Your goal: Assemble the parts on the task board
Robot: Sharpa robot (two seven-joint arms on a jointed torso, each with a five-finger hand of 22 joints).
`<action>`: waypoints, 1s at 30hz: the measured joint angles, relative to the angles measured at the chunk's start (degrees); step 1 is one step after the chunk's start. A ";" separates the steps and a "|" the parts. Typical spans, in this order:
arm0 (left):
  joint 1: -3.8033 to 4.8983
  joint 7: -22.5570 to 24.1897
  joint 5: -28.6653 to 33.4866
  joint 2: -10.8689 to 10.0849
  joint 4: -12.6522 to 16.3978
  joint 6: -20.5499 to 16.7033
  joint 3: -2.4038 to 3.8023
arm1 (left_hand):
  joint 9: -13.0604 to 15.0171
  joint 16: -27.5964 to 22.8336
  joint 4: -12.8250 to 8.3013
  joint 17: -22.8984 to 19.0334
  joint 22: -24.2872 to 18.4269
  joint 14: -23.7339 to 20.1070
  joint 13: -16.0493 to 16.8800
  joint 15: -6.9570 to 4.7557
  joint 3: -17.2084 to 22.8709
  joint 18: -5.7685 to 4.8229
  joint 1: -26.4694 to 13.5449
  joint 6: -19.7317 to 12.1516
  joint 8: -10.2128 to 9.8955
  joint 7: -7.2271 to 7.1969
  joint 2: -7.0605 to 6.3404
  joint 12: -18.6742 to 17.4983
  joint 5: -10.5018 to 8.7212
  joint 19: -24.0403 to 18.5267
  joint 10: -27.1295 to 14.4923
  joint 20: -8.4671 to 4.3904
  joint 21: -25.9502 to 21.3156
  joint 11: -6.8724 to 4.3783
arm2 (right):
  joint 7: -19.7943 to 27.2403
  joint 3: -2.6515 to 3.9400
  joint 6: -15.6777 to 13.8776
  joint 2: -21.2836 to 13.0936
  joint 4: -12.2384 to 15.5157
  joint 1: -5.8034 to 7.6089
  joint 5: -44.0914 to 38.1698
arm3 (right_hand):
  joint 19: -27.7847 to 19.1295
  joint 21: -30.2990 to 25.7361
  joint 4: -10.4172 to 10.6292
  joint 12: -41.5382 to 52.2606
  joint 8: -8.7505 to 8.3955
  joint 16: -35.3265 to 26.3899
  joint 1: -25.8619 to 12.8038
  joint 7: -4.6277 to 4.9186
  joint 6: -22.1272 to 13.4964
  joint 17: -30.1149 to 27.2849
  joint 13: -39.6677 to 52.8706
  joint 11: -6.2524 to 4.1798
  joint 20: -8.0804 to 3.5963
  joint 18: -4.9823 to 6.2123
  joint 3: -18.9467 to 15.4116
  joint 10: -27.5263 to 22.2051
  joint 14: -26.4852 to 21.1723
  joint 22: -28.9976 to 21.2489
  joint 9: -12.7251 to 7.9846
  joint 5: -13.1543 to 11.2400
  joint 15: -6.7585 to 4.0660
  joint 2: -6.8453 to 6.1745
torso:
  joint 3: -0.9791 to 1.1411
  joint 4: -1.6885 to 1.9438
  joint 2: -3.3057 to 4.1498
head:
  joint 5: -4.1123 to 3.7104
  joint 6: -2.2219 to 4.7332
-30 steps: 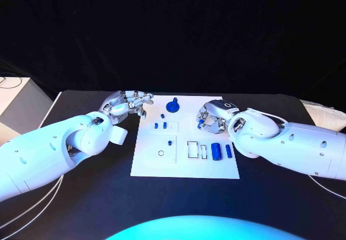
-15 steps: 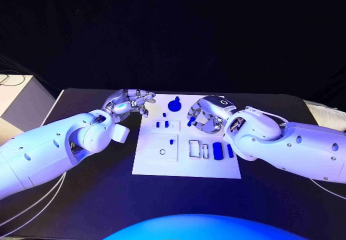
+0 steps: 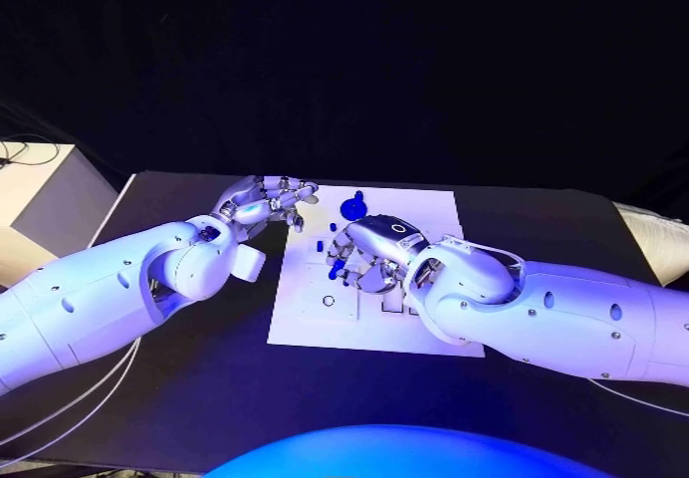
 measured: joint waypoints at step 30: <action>-0.01 -0.09 0.01 0.06 -0.03 0.23 -0.01 | -0.02 0.00 0.24 -0.07 -0.06 0.00 0.05 0.00 -0.24 0.00 0.00 0.00 0.00 0.00 0.00 0.00 0.00 0.00 0.01 0.00 0.00 0.00 | -1.06 -1.09 2.79 3.61 -3.09 -2.98 -4.36 | 0.00 0.00 -0.47 -0.01 0.21 0.00 -0.14 -0.17 -0.14 0.09 0.03 0.16 0.00 0.00 0.31 0.16 0.00 0.47 0.93 0.33 0.00 0.14 | 0.16 -0.13 0.08 | 1.48 -0.94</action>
